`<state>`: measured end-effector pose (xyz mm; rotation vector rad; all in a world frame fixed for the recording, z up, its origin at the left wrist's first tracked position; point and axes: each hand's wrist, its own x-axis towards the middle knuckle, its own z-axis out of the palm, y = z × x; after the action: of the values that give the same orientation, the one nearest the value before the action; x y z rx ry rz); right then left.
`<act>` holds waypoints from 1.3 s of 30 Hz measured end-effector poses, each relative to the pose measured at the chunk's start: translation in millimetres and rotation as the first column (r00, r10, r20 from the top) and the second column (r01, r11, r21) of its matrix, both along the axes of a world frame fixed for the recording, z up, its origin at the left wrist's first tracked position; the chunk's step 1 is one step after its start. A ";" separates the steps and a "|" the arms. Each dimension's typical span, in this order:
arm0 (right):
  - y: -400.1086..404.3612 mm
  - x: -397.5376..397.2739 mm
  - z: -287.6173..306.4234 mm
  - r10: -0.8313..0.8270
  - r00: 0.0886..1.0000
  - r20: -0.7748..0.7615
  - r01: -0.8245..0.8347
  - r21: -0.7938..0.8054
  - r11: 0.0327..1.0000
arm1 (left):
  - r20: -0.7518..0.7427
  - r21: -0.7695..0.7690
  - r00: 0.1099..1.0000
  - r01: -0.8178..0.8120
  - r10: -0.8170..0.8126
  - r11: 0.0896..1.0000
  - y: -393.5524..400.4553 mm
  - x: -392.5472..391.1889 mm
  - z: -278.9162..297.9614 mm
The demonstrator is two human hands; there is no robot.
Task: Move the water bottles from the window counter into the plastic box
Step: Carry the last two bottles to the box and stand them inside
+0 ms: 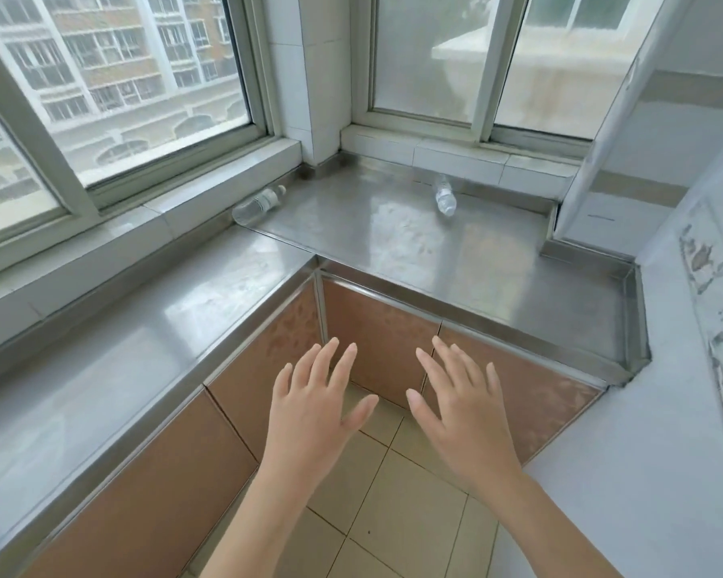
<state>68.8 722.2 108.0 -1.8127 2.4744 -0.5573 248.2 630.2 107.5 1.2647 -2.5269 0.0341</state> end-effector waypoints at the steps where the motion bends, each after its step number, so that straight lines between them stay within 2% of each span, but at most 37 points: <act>1: -9.6 -10.2 0.6 -0.005 1.000 0.002 0.005 0.003 1.000 | 0.010 0.007 1.000 0.002 -0.003 1.000 -12.2 -9.2 -1.1; 10: -136.8 -105.8 -5.2 -0.056 0.997 -0.061 0.058 0.045 0.997 | 0.026 0.028 0.996 0.082 -0.083 0.996 -152.3 -113.3 -15.1; 22: -295.7 -226.4 -17.2 -0.132 0.990 -0.040 0.136 0.099 0.986 | 0.043 0.035 0.978 0.202 -0.204 0.979 -338.1 -243.2 -19.6; 26: -346.5 -271.6 -29.4 -0.113 0.993 -0.038 0.117 0.125 0.985 | 0.091 0.047 0.974 0.205 -0.209 0.978 -388.1 -282.7 -33.6; 30: -417.1 -344.7 -48.1 -0.089 0.995 0.049 0.079 0.188 0.979 | 0.131 0.088 0.970 0.193 -0.204 0.977 -433.9 -332.8 -43.6; 35: -540.5 -452.7 -78.7 -0.018 0.999 -0.040 0.028 0.266 0.963 | 0.132 0.068 0.977 0.161 -0.169 0.985 -476.0 -381.9 -48.0; 39: -605.0 -501.2 -101.5 0.065 0.997 -0.048 -0.040 0.404 0.914 | 0.158 0.081 0.980 0.108 -0.119 0.991 -501.1 -396.9 -58.7</act>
<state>-432.4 117.1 6.5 -1.7400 2.3406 0.0192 -148.7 129.2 48.8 1.1857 -2.7599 0.0210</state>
